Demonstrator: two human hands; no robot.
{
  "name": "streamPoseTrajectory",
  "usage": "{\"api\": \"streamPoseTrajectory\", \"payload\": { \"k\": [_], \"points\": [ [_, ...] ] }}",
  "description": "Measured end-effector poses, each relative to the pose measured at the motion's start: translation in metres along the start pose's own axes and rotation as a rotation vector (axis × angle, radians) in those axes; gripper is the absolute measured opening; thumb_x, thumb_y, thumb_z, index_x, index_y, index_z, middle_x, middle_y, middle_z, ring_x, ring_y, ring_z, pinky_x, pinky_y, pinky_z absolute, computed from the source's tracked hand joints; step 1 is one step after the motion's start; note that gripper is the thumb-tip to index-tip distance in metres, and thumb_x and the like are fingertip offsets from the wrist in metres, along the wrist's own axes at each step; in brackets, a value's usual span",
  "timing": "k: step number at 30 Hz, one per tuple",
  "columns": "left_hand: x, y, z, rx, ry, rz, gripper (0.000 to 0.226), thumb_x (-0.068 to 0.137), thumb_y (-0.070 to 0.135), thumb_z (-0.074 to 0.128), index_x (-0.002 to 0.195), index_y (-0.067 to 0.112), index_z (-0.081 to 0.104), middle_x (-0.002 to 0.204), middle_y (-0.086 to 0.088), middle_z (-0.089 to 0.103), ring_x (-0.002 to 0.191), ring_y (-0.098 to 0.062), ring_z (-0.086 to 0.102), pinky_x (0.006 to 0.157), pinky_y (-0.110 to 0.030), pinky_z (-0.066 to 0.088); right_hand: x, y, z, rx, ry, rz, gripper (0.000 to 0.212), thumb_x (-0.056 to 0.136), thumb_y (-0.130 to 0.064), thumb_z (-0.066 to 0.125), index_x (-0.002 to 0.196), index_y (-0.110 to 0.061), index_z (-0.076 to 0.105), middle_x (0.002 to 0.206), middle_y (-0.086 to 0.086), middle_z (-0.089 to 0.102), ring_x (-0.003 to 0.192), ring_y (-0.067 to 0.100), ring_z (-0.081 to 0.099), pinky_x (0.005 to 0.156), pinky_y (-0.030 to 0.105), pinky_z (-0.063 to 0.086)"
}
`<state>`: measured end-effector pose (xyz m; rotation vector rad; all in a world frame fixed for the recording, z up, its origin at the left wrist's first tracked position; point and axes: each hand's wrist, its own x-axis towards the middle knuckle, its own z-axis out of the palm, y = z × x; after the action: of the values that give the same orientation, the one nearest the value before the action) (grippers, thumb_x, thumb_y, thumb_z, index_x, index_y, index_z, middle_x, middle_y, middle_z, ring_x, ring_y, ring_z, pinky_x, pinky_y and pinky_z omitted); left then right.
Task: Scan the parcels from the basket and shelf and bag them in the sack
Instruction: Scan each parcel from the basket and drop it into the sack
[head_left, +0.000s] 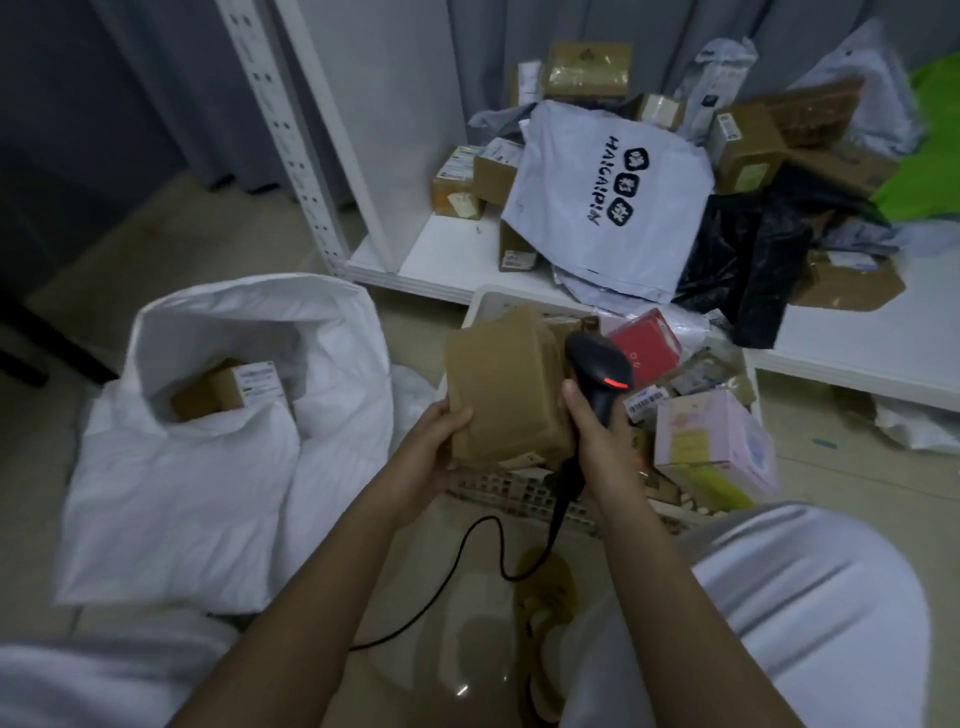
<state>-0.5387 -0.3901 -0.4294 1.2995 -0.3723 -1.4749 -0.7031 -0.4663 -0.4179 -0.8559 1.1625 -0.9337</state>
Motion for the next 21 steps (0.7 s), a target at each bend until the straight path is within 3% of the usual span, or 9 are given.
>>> {"api": "streamPoseTrajectory", "payload": {
  "k": [2,4,6,8,11,14,17,21],
  "points": [
    [-0.015,-0.006,-0.015,0.005,0.017,0.072,0.033,0.096,0.025,0.054,0.128,0.017,0.053,0.126,-0.010,0.063,0.113,-0.027,0.062,0.088,-0.042,0.055,-0.014,0.003,0.016,0.062,-0.095,0.052,0.064,0.063,-0.053,0.082,0.120,-0.038,0.059,0.124,-0.001,0.065,0.113,0.023,0.063,0.100,0.052,0.048],
    [-0.029,-0.009,-0.030,0.137,0.186,0.188,0.027,0.093,0.015,0.060,0.119,0.023,0.058,0.124,-0.012,0.063,0.108,-0.025,0.064,0.080,-0.033,0.055,-0.026,0.006,0.030,0.091,-0.148,0.046,0.073,0.061,-0.047,0.087,0.125,-0.028,0.059,0.120,0.004,0.068,0.109,0.027,0.066,0.097,0.055,0.050],
    [-0.044,-0.004,-0.039,0.210,0.278,0.240,0.025,0.092,0.010,0.061,0.113,0.024,0.060,0.120,-0.011,0.064,0.104,-0.024,0.065,0.080,-0.032,0.054,-0.040,0.007,0.044,0.055,-0.169,0.019,0.066,0.069,-0.031,0.085,0.127,-0.017,0.057,0.111,0.006,0.071,0.104,0.027,0.068,0.095,0.054,0.051],
    [-0.064,0.004,-0.042,0.201,0.250,0.233,0.020,0.099,0.028,0.050,0.115,0.025,0.062,0.117,-0.005,0.068,0.101,-0.017,0.067,0.081,-0.031,0.054,-0.054,0.009,0.055,-0.031,-0.196,-0.021,0.054,0.076,-0.016,0.080,0.125,-0.011,0.056,0.105,0.003,0.073,0.099,0.021,0.070,0.091,0.047,0.055],
    [-0.089,0.015,-0.045,0.072,0.180,0.163,0.051,0.085,0.063,0.045,0.120,0.028,0.059,0.111,0.005,0.070,0.096,-0.009,0.069,0.075,-0.028,0.055,-0.073,0.010,0.072,-0.104,-0.250,-0.101,0.042,0.082,-0.004,0.073,0.120,-0.011,0.056,0.101,0.003,0.074,0.093,0.016,0.071,0.083,0.034,0.058],
    [-0.101,0.014,-0.051,0.149,0.275,0.220,0.062,0.077,0.047,0.070,0.128,0.018,0.050,0.110,0.000,0.069,0.090,-0.011,0.071,0.069,-0.025,0.057,-0.087,0.011,0.085,-0.142,-0.325,-0.112,0.039,0.083,-0.006,0.073,0.118,-0.015,0.057,0.103,0.003,0.073,0.092,0.015,0.071,0.078,0.032,0.059],
    [-0.108,0.015,-0.061,0.031,0.367,0.207,0.056,0.086,0.036,0.067,0.132,0.017,0.042,0.119,-0.004,0.065,0.100,-0.019,0.068,0.084,-0.037,0.057,-0.094,0.014,0.091,-0.157,-0.339,-0.108,0.036,0.086,-0.013,0.072,0.118,-0.017,0.058,0.099,0.001,0.072,0.088,0.018,0.070,0.072,0.029,0.056],
    [-0.116,0.017,-0.081,0.050,0.339,0.273,0.054,0.090,0.037,0.062,0.137,0.019,0.043,0.124,-0.003,0.065,0.105,-0.018,0.067,0.097,-0.043,0.051,-0.105,0.013,0.089,-0.184,-0.320,-0.106,0.016,0.090,-0.016,0.067,0.103,-0.016,0.058,0.071,0.004,0.060,0.056,0.013,0.054,0.050,0.022,0.043]
  ]
}}
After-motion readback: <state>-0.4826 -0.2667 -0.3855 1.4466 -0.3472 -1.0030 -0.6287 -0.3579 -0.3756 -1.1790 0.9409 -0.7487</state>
